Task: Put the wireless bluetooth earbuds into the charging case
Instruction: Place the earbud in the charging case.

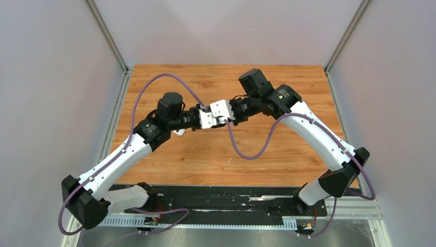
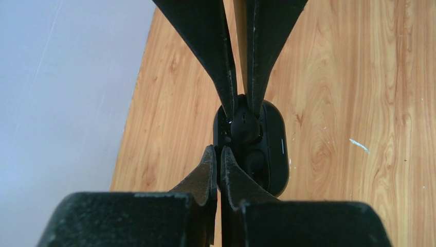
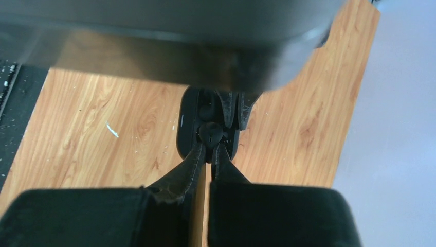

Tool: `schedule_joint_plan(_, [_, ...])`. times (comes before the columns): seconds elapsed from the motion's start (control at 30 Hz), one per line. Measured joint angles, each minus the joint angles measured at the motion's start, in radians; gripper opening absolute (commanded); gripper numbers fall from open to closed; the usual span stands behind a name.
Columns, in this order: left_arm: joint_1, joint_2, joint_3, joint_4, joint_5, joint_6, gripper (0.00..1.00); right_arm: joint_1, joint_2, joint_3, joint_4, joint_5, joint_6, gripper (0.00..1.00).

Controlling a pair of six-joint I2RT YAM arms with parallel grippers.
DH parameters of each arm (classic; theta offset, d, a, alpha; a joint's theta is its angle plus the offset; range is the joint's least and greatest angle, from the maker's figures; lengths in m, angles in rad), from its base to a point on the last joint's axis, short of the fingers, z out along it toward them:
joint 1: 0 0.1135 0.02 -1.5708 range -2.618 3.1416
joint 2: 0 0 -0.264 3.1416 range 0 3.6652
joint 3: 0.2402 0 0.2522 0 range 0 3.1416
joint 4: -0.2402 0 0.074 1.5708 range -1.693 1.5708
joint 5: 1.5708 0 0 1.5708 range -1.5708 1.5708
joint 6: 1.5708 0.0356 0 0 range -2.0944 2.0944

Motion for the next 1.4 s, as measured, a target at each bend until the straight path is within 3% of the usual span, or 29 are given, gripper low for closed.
schedule_joint_plan(0.47, [-0.013, -0.027, -0.024, 0.041, -0.036, -0.023, 0.00, 0.021, 0.004, 0.019, -0.047, -0.014, 0.056, 0.00])
schedule_joint_plan(1.1, [-0.012, -0.040, -0.034, 0.040, -0.052, -0.087, 0.00, 0.040, 0.000, 0.021, 0.032, 0.101, 0.132, 0.00])
schedule_joint_plan(1.4, [-0.020, -0.067, -0.099, 0.108, -0.085, -0.122, 0.00, 0.046, -0.090, -0.149, 0.140, 0.080, 0.228, 0.00])
